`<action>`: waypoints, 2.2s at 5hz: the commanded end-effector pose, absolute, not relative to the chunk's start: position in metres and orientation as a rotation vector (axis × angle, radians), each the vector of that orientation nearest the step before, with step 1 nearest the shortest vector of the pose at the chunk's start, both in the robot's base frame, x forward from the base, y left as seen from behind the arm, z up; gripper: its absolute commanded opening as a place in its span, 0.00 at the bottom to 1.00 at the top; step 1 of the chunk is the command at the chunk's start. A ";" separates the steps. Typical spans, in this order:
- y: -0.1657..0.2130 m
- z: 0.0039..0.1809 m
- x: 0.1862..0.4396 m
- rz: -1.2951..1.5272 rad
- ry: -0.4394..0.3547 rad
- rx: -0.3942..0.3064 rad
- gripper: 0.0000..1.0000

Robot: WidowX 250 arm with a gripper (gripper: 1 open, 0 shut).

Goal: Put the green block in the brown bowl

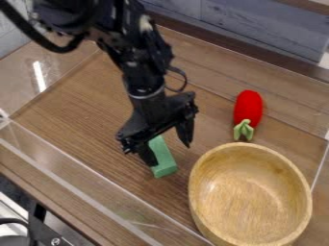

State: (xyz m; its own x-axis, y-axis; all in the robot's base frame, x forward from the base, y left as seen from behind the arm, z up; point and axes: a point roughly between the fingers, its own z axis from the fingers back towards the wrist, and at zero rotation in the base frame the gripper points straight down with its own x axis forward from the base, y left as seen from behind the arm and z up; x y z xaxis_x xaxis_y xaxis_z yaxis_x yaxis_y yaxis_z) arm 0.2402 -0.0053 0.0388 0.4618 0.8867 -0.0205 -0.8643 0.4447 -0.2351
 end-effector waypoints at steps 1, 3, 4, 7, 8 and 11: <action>-0.003 0.050 0.248 1.028 -0.174 -0.235 1.00; 0.005 0.050 0.248 0.970 -0.204 -0.216 1.00; 0.010 0.046 0.250 0.943 -0.215 -0.202 1.00; 0.018 0.045 0.250 0.911 -0.238 -0.174 1.00; 0.023 0.050 0.254 0.879 -0.235 -0.169 0.00; 0.048 0.099 0.272 0.659 -0.228 -0.206 0.00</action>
State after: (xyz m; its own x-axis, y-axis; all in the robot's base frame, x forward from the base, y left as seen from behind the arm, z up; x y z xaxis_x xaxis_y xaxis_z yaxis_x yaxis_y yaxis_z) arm 0.2649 0.0443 0.0859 0.7744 0.6256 0.0946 -0.5919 0.7691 -0.2410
